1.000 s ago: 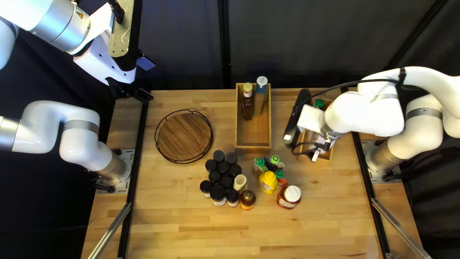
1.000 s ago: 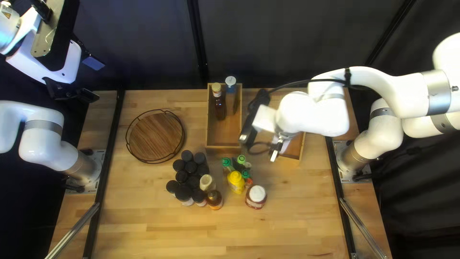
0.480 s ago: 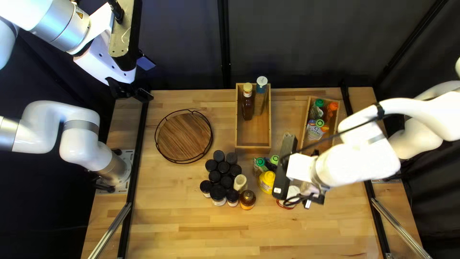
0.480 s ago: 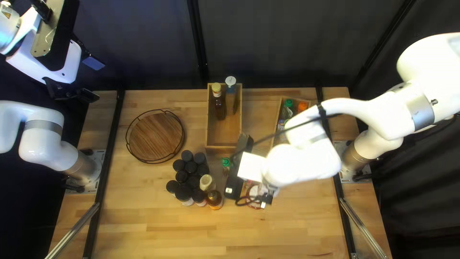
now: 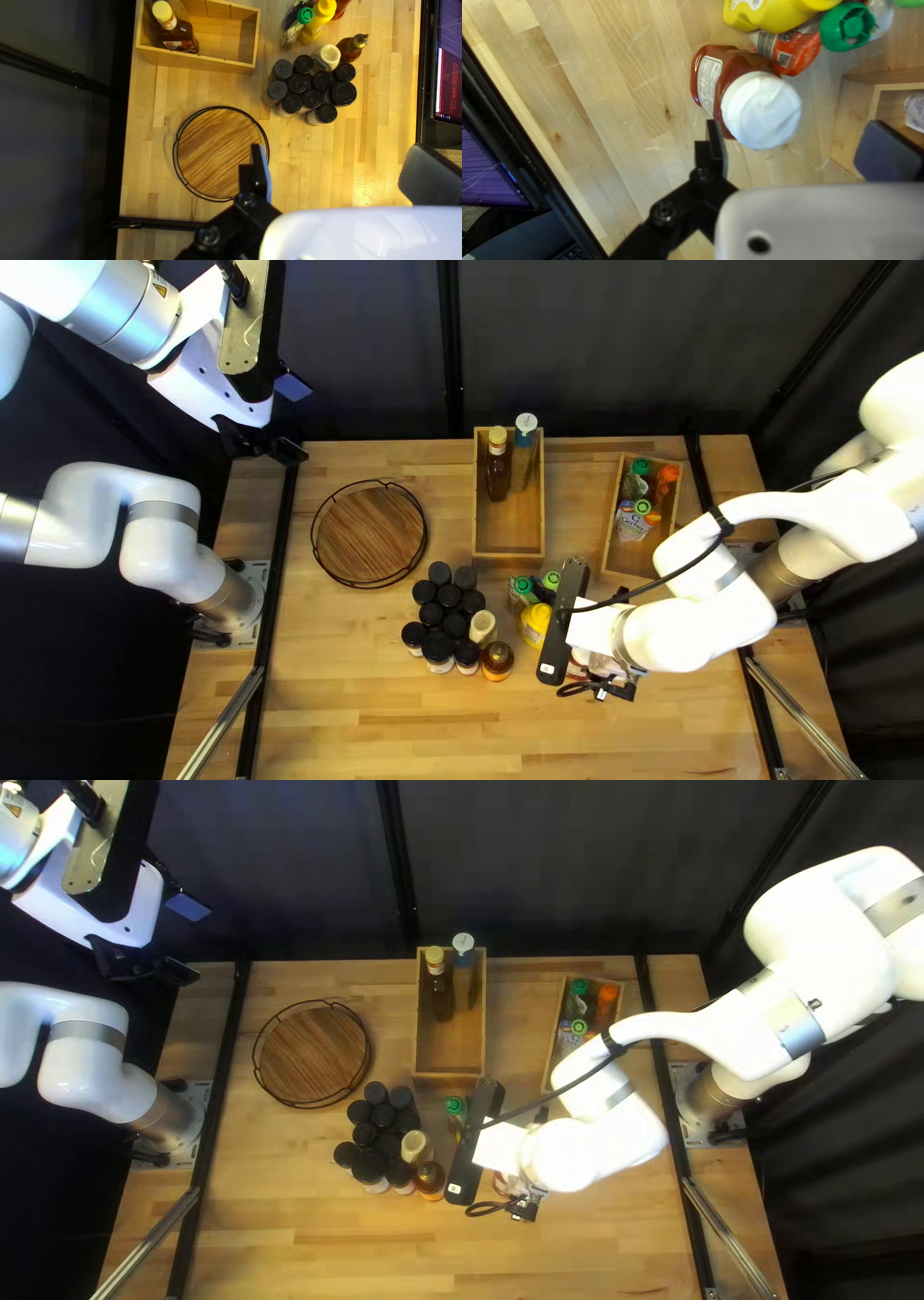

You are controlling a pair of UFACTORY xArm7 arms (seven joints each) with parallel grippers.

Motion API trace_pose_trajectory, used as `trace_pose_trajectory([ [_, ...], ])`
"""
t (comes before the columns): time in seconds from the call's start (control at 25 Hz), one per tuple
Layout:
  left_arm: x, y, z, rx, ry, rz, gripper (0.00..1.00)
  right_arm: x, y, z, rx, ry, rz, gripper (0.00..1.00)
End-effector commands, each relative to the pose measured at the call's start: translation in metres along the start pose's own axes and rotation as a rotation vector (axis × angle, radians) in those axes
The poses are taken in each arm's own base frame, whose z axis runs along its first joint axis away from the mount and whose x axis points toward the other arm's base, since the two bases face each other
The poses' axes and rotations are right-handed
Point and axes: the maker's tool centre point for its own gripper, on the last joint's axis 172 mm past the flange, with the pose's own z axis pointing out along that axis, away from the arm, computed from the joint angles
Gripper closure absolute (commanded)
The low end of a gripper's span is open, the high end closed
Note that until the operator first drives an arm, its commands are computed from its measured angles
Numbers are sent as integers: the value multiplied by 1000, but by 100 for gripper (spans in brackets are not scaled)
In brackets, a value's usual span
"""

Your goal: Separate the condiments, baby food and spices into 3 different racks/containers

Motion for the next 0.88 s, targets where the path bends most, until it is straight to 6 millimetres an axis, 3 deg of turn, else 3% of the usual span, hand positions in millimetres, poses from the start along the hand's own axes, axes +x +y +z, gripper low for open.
trace_pose_trajectory([
  [0.04, 0, 0, 0, 0, 0, 0, 0, 1, -3, 9, 6, -8, -2, 0],
  [0.2, 0, 0, 0, 0, 0, 0, 0, 1, -4, 19, 6, -15, 4, 0],
  [0.28, 0, 0, 0, 0, 0, 0, 0, 1, -4, 21, 4, -16, 6, 16],
  [0.32, 0, 0, 0, 0, 0, 0, 0, 1, -4, 22, 3, -17, 8, 91],
  [0.36, 0, 0, 0, 0, 0, 0, 0, 1, -3, 22, 1, -17, 8, 98],
  [0.48, 0, 0, 0, 0, 0, 0, 0, 0, -2, 18, -1, -15, 6, 100],
  [0.68, 0, 0, 0, 0, 0, 0, 0, -2, 6, -11, -8, -10, -8, 100],
  [0.88, 0, 0, 0, 0, 0, 0, 0, 6, 27, -69, -29, 0, -27, 100],
])
